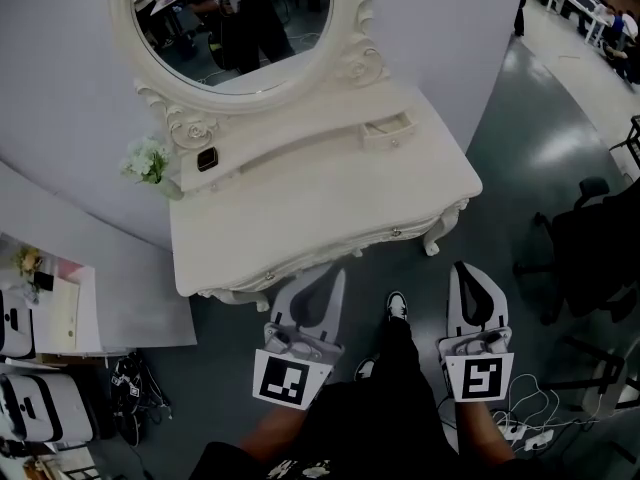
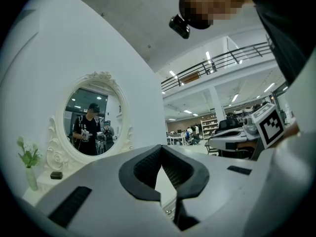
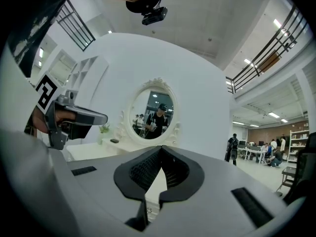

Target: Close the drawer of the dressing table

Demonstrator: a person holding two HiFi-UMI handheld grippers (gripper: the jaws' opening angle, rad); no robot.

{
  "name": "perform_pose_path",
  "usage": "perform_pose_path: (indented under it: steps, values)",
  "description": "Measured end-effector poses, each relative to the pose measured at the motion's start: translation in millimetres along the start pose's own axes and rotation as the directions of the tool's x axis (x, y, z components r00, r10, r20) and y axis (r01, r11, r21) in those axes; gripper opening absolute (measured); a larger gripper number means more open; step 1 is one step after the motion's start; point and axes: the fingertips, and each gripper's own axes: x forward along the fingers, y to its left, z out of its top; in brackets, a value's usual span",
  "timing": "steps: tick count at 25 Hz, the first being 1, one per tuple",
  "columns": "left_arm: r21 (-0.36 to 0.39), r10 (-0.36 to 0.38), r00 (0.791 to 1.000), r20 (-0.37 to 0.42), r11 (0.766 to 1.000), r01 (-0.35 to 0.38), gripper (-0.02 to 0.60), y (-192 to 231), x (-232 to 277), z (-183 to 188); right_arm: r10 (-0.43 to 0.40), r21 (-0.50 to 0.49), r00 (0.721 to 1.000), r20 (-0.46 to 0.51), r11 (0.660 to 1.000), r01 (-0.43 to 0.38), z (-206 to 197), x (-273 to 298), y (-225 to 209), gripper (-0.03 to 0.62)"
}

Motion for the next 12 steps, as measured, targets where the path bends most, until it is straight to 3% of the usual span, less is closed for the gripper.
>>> perform_pose_path:
  steps: [12]
  values:
    - [0.002, 0.061, 0.998, -0.015, 0.998, -0.061, 0.003, 26.6, 44.8, 3.7, 0.075, 0.015, 0.996, 0.047, 0.997, -0.076, 6.4, 62.1, -22.1, -0.002]
